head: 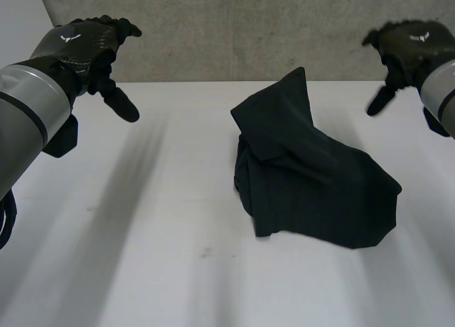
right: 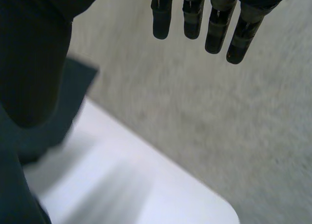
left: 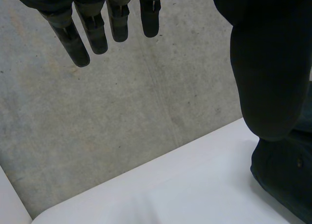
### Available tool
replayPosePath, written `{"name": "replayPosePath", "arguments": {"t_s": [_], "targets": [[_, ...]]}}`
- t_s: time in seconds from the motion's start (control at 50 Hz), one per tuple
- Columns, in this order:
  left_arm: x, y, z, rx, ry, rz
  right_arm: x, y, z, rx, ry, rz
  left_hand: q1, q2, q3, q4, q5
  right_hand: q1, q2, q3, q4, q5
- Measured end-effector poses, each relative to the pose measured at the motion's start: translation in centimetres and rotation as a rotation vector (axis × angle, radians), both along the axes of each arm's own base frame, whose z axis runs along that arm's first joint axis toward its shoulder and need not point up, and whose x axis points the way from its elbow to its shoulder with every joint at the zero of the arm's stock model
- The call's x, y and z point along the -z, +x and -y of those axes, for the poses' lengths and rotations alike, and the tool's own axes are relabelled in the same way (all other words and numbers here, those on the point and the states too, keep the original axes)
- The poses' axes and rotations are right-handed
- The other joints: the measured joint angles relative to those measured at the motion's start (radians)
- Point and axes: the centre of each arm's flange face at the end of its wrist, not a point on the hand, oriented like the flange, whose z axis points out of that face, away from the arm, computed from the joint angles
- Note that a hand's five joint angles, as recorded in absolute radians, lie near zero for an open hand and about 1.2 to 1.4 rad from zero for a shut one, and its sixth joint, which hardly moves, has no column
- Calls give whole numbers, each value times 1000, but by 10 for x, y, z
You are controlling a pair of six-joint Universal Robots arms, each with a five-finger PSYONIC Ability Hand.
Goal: Fold the shorts.
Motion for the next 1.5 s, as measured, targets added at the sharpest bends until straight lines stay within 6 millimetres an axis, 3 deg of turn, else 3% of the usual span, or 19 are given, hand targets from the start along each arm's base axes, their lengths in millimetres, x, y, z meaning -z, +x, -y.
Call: {"name": "replayPosePath", "arguments": {"t_s": [0.08,0.2,0.32,0.38,0.48,0.62,0.7,0.8,0.96,1.1,1.28,1.5], "targets": [[1,0,0,0,-1,0,30,-14,17,20,110,-191,0,0,0,0,0,0,0,0,0,0],[2,0,1,0,-1,0,78,-24,27,-27,308,-364,0,0,0,0,0,0,0,0,0,0],[4,-1,3,0,0,1,126,-18,15,-182,526,-412,0,0,0,0,0,6,15,26,6,7],[4,-2,3,1,1,1,137,-10,3,-273,603,-397,0,0,0,0,0,143,183,193,163,153],[3,-2,3,0,-5,0,138,26,-33,-452,661,-330,0,0,0,0,0,184,224,240,216,190],[0,-1,3,-1,-24,-6,109,90,-91,-622,566,-166,0,-1,0,0,0,176,213,206,179,152],[0,-1,3,-2,-26,-4,101,120,-113,-659,484,-70,0,-1,0,0,0,156,155,155,124,114],[4,-1,2,-4,-14,3,103,141,-128,-629,400,-73,0,-1,0,0,0,124,151,155,123,104],[23,2,-6,-19,46,30,112,130,-134,-546,350,-295,0,-1,0,0,0,107,151,155,122,103],[59,-4,-36,2,156,94,119,106,-129,-515,381,-441,0,-1,0,0,0,107,151,155,122,103],[117,-1,-76,-1,281,220,127,95,-121,-463,394,-364,0,-2,0,-2,0,107,151,155,115,103],[159,2,-76,-2,306,329,153,106,-115,-425,425,-143,10,3,2,3,0,107,151,155,107,103]]}}
